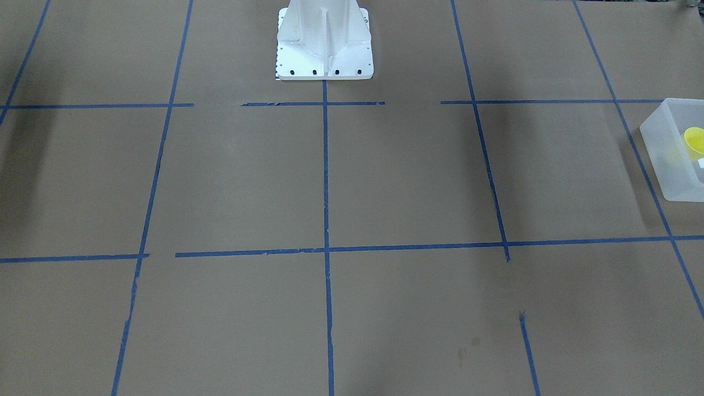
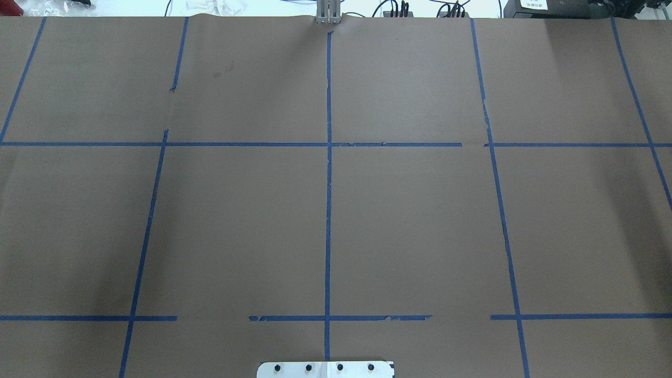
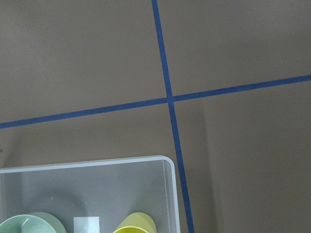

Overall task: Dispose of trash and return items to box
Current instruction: 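Release the bowl and raise the left gripper away from the bin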

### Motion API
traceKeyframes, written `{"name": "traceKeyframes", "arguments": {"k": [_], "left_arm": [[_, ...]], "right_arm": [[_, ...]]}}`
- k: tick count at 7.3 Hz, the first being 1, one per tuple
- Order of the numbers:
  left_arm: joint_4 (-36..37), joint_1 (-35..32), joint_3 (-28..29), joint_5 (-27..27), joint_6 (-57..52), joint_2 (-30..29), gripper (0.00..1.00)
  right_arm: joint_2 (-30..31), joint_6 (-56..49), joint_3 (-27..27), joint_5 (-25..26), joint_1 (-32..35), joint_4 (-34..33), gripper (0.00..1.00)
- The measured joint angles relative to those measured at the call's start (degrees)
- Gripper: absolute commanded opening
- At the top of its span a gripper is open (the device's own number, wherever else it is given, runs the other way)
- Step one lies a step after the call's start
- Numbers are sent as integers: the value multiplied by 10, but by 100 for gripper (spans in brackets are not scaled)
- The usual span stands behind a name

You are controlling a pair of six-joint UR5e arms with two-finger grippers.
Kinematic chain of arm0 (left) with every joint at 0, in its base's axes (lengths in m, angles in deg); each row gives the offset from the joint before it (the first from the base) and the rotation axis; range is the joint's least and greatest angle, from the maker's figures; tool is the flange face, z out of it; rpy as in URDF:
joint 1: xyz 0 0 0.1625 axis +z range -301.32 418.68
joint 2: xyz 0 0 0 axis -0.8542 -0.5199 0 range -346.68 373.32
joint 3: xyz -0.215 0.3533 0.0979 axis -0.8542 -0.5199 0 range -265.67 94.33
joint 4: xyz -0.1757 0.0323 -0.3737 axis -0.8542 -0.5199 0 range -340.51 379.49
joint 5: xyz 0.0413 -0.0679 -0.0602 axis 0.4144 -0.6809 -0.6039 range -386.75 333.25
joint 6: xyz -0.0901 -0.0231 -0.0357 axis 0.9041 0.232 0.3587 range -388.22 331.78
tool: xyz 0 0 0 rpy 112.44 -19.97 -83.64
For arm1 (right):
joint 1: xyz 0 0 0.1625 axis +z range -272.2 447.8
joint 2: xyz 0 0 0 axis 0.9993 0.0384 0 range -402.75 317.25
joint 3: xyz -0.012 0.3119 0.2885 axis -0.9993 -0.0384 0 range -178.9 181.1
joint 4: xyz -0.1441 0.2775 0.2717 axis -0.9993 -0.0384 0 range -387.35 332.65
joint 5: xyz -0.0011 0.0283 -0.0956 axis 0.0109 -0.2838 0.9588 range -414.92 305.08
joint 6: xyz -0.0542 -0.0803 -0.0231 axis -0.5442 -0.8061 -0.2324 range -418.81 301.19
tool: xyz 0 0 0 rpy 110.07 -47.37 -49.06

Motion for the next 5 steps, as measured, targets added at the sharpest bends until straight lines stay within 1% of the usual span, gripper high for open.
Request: {"name": "traceKeyframes", "arguments": {"k": [2,5], "left_arm": [[-1,0,15,1,-1,-1,100],[-2,-1,20,4,-1,-2,100]], "right_arm": [[0,1,-11,-1,4,0,100],[0,2,-15,-4,13,0,100]]}}
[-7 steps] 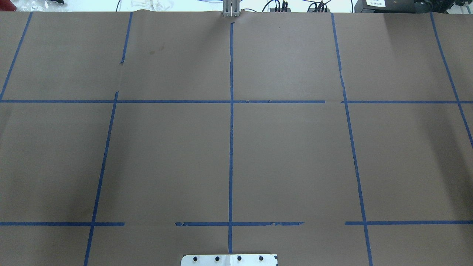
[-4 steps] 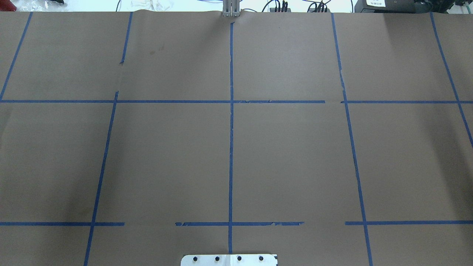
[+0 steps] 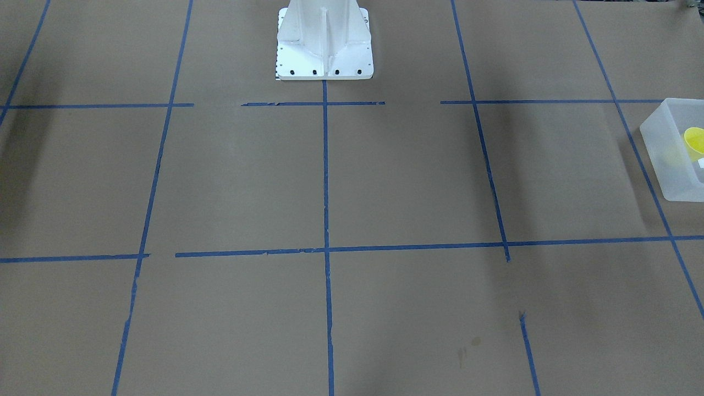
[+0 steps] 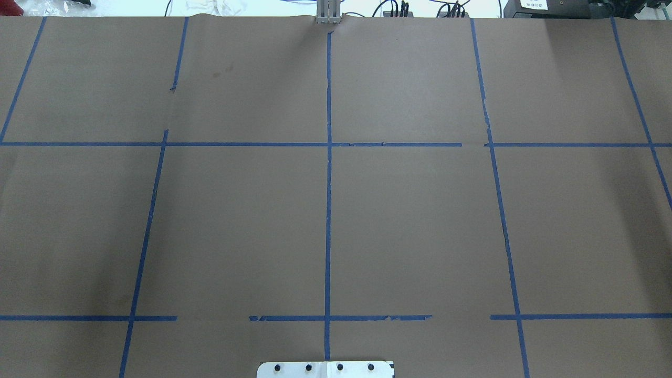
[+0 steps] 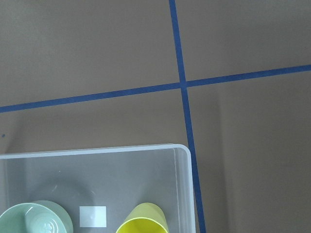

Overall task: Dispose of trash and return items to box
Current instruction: 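Release the bowl and raise the left gripper away from the bin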

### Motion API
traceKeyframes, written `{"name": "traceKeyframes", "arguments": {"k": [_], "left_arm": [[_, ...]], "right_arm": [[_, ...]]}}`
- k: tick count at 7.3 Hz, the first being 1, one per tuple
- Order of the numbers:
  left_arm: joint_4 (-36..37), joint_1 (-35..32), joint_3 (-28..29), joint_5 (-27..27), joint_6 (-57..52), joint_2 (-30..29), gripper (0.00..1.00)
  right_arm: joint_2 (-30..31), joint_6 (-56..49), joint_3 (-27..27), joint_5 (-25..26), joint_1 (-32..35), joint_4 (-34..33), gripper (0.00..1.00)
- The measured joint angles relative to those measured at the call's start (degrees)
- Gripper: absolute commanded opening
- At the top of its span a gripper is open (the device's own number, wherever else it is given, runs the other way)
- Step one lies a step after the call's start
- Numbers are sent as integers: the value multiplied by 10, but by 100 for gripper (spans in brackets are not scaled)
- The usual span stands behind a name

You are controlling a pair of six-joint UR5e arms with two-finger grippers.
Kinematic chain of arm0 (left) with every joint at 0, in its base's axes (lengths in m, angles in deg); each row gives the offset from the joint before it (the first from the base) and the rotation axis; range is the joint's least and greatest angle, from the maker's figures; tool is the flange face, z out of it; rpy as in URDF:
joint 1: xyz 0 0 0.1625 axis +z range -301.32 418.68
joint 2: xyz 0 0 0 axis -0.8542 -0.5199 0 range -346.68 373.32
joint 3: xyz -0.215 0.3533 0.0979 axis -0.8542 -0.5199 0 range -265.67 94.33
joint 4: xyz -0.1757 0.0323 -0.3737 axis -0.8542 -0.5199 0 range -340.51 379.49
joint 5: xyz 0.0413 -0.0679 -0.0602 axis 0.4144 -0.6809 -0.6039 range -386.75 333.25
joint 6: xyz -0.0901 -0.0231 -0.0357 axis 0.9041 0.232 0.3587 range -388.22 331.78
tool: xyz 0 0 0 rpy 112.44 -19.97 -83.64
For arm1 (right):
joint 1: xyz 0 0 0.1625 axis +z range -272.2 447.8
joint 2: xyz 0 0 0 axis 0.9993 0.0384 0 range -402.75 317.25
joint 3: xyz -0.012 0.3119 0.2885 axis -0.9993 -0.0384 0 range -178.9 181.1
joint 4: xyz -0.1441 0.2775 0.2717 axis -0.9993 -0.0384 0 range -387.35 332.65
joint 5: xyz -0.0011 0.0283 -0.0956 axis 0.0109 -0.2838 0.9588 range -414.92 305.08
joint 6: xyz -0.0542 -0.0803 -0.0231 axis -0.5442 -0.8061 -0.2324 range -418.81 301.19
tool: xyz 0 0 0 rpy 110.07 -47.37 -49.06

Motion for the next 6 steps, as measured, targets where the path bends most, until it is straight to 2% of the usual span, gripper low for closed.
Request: {"name": "traceKeyframes", "arguments": {"k": [6], "left_arm": [[-1,0,1,17,0,1,100]], "right_arm": [[3,0,0,-16,8,1,100]]}}
